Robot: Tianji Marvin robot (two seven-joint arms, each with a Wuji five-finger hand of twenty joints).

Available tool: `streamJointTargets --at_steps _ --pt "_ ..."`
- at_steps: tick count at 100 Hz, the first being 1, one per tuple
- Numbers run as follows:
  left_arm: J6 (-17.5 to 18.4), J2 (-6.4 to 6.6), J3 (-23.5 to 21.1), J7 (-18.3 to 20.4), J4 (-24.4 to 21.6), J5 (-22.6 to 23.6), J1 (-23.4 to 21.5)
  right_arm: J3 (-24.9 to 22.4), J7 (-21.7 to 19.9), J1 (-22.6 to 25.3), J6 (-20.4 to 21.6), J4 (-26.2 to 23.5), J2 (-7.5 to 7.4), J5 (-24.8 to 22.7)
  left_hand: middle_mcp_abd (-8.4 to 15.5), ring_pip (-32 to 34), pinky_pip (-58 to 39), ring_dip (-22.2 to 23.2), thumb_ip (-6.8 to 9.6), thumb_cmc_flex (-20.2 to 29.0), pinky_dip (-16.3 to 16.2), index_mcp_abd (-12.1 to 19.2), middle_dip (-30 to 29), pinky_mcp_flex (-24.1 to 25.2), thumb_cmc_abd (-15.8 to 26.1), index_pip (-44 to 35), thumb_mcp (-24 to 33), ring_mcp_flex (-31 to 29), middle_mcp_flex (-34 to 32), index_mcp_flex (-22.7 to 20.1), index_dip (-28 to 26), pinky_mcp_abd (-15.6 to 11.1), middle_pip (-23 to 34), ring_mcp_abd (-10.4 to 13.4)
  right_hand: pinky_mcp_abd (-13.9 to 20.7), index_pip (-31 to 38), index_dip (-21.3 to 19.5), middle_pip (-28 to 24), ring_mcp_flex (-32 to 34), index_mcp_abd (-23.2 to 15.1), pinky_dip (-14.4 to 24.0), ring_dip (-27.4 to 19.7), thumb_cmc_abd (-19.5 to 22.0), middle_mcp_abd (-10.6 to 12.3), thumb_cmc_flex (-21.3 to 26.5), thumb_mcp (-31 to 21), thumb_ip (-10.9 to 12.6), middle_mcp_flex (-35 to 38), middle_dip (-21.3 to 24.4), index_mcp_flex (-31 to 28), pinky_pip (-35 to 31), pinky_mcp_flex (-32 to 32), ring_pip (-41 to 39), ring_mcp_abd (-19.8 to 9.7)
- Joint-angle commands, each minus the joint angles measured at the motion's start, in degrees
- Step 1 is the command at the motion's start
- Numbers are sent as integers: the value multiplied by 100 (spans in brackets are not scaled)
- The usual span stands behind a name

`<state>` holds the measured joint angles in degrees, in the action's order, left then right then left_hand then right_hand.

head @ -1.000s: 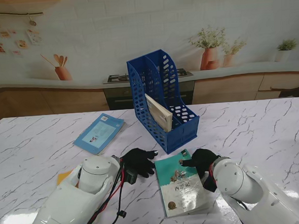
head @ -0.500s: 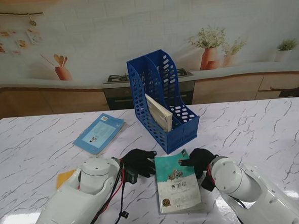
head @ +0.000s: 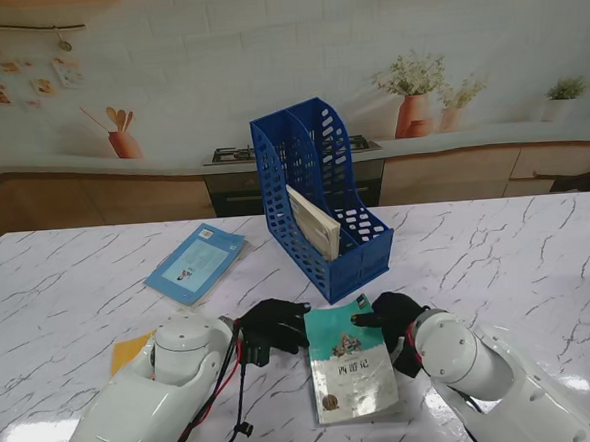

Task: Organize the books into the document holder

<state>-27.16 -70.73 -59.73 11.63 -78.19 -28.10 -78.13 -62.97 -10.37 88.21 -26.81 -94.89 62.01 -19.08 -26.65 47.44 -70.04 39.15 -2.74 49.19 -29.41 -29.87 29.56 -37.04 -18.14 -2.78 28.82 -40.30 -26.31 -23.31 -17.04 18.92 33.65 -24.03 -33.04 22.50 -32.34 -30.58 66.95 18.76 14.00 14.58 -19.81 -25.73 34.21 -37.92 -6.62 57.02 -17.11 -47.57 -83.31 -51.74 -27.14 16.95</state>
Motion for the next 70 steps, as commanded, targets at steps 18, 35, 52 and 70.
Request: streamJointTargets --at_steps 18,35,52,70 --pt "346 -33 334 274 219 62 -36 128 51 189 83 97 162 138 491 -149 -402 242 30 312 245 475 290 -139 -876 -318 990 163 39 -684 -366 -534 121 299 879 61 120 641 -301 50 -75 -399 -47 613 1 -37 160 -237 316 87 19 -79 635 -302" --pt "398 -71 390 275 246 -78 5 96 191 210 114 62 207 212 431 -298 -518 233 1 284 470 657 235 -315 -927 -722 1142 4 -185 -964 -1327 -475 52 232 876 71 113 622 -306 21 -79 -390 2 617 39 0 171 -239 307 86 22 -74 631 -303" --pt "486 -80 447 455 332 -261 53 68 273 222 130 42 232 254 416 -716 -54 -354 18 246 488 781 -88 -30 -787 -989 902 -175 -511 -889 -2469 246 -84 178 867 72 104 625 -311 21 -82 -381 16 623 40 28 180 -249 309 100 25 -60 623 -306" --pt "578 -63 526 523 362 -191 88 3 335 307 67 -79 245 251 284 -567 -497 -292 27 341 177 756 -326 -141 -769 -2250 879 -276 -423 -18 -2333 -48 -292 322 839 79 94 622 -304 -6 -74 -369 26 638 48 25 188 -236 309 85 13 -44 606 -306"
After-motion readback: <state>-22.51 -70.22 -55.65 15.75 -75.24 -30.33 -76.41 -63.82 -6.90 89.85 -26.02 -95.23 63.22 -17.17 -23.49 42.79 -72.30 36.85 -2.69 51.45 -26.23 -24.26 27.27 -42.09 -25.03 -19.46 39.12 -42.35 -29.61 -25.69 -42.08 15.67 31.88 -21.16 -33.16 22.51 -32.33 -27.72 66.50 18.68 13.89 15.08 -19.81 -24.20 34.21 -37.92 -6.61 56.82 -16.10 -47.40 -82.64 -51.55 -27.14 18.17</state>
